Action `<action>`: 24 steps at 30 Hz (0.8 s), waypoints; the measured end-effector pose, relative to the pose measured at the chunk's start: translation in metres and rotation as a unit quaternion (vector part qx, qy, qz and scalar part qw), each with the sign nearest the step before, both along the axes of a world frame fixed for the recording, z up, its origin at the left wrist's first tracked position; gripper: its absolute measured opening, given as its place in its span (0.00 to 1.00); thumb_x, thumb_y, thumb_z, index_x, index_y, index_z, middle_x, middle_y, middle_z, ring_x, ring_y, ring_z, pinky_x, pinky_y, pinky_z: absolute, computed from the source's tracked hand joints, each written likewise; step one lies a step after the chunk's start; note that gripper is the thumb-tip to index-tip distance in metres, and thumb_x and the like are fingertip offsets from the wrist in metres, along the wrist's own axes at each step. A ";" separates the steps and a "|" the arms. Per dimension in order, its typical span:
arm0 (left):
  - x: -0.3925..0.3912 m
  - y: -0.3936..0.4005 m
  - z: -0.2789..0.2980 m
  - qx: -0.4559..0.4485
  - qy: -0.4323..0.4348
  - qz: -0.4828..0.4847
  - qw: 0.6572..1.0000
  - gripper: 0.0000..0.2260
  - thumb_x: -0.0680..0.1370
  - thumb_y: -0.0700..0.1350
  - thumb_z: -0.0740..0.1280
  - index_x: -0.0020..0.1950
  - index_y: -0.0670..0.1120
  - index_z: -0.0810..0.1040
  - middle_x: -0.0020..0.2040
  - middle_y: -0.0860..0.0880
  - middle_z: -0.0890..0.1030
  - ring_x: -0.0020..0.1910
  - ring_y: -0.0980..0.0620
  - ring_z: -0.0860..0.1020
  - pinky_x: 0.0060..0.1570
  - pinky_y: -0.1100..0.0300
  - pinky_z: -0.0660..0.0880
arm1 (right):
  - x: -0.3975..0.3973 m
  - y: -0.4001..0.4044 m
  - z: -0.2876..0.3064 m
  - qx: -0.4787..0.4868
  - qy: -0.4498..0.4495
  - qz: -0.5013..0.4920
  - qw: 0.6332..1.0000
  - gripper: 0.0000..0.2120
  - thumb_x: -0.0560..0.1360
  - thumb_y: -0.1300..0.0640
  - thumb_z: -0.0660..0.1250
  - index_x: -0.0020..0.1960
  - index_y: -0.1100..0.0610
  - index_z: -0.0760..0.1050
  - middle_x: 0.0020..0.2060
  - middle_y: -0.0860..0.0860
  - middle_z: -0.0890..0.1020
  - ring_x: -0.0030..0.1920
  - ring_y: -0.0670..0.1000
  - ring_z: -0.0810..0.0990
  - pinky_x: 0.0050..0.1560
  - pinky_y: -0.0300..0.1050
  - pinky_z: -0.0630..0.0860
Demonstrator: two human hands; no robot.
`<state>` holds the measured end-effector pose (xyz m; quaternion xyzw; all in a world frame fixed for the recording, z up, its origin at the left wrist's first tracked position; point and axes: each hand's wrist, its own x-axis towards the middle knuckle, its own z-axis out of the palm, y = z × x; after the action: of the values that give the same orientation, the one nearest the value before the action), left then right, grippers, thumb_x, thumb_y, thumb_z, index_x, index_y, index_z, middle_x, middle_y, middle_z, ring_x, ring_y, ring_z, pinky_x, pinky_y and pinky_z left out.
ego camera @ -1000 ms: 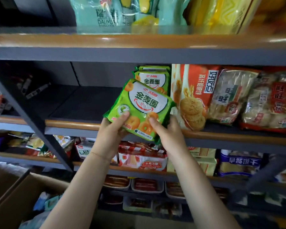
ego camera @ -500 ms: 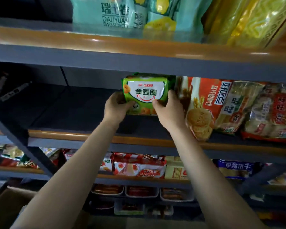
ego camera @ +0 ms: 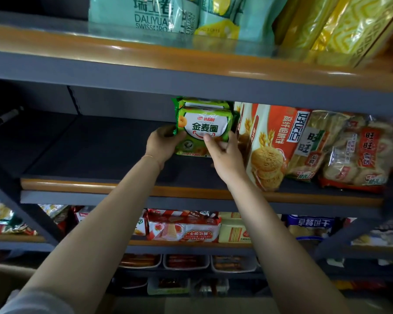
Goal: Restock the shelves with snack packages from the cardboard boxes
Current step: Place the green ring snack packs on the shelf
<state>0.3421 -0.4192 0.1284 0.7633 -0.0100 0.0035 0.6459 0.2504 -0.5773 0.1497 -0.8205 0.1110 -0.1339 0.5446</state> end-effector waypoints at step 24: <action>-0.384 0.340 -0.185 0.006 0.216 0.446 0.868 0.08 0.76 0.46 0.76 0.38 0.47 0.85 0.33 0.50 0.83 0.34 0.52 0.78 0.39 0.56 0.73 | -0.157 0.304 -0.191 0.109 0.282 0.386 0.871 0.22 0.84 0.48 0.59 0.37 0.59 0.79 0.32 0.55 0.82 0.29 0.53 0.79 0.34 0.46 0.74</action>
<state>-0.0416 -0.0795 -0.0565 0.6722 0.4715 0.1262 0.5567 0.0933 -0.2735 -0.0416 -0.7362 -0.0521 0.3371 0.5845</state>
